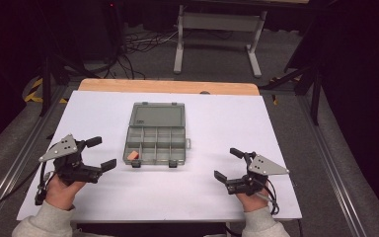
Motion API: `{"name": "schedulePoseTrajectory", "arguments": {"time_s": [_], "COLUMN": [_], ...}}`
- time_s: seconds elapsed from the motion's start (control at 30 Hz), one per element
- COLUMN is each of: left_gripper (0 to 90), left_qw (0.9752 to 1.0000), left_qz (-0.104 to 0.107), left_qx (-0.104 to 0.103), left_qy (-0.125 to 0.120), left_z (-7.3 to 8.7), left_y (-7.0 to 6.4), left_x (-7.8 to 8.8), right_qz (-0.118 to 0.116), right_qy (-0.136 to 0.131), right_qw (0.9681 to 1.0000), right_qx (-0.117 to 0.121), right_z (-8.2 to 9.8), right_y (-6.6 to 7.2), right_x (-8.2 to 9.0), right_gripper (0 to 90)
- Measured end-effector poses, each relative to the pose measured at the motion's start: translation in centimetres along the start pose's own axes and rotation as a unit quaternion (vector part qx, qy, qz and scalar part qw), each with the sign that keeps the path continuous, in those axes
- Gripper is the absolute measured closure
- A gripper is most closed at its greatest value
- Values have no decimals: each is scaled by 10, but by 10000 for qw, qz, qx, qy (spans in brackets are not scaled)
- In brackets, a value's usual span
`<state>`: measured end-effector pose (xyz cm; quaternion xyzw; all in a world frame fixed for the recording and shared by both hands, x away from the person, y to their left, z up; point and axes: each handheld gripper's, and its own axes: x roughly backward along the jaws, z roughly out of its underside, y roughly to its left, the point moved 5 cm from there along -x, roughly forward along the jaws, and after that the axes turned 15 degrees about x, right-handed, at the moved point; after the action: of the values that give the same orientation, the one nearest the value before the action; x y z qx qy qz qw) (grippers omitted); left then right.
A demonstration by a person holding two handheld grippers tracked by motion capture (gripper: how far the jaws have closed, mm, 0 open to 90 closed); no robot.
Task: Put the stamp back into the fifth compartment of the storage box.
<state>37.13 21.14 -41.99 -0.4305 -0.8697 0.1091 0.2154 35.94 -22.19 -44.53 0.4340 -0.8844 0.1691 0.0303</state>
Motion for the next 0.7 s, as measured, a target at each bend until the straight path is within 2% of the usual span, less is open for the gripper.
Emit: {"name": "schedulePoseTrajectory", "arguments": {"time_s": [0.17, 0.37, 0.7], "left_gripper": [23, 22, 22], "left_qw": [9999, 9998, 9990], "left_qz": [-60, -115, -190], "left_qx": [38, 47, 159], "left_qy": [-131, -154, -375], "left_z": [9, 20, 39], "left_y": [9, 19, 24], "left_x": [6, 8, 11], "right_qz": [-12, 3, 1], "right_qy": [17, 7, 35], "right_qw": [10000, 10000, 10000], "right_qx": [5, 5, 7], "right_z": [0, 0, 1], "right_y": [0, 0, 0], "right_x": [0, 0, 0], "right_gripper": [48, 48, 48]}}
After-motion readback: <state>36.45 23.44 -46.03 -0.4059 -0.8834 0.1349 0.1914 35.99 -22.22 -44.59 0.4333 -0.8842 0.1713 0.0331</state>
